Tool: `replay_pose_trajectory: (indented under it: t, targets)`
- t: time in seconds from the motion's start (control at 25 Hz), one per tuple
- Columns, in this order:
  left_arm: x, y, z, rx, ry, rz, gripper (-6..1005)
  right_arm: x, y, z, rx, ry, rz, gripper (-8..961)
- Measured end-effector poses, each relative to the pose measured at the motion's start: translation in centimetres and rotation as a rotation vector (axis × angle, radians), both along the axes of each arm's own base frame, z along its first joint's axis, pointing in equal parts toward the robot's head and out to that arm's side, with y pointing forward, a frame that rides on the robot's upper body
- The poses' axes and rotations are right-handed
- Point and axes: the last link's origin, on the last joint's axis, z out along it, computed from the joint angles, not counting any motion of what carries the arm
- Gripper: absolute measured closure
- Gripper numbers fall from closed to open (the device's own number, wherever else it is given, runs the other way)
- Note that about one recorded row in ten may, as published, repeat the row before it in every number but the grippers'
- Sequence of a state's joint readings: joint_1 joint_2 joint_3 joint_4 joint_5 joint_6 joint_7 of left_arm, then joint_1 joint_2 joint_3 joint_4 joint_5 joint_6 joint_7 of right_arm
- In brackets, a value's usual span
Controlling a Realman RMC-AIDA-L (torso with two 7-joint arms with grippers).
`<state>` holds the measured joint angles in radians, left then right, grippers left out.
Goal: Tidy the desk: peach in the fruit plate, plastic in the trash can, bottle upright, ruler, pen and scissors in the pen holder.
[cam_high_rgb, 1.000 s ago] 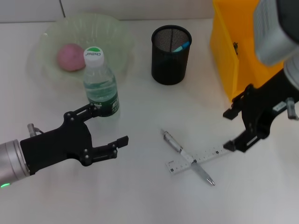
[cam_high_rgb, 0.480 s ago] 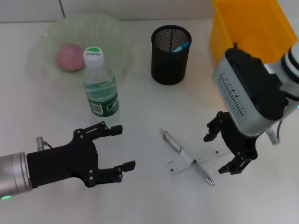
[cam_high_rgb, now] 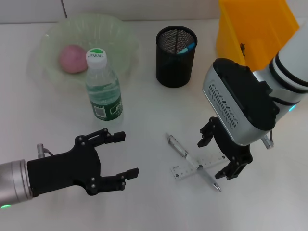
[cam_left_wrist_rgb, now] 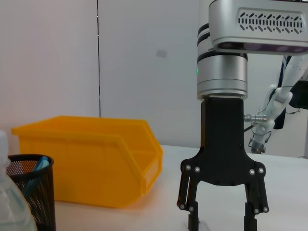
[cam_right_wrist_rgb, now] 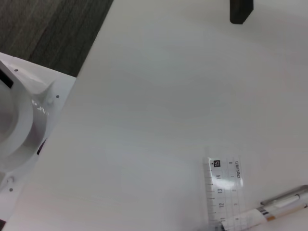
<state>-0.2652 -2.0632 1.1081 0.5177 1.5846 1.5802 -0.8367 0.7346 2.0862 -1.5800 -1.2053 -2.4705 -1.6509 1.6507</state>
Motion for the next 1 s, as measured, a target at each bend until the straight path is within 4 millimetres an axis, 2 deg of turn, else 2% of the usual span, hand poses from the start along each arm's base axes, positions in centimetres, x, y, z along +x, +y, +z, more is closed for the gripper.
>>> replay_pose_trajectory:
  t: [0.56,1.0]
  targets:
    - [0.0,-0.1,-0.3,-0.007,-0.001,0.005,154,1.5,1.4,-1.6,0.003,-0.008,-0.017,222]
    - [0.2,0.2,-0.3,-0.005,0.0,-0.001,153,1.5,1.4,-2.2,-0.015,-0.005,-0.026,236]
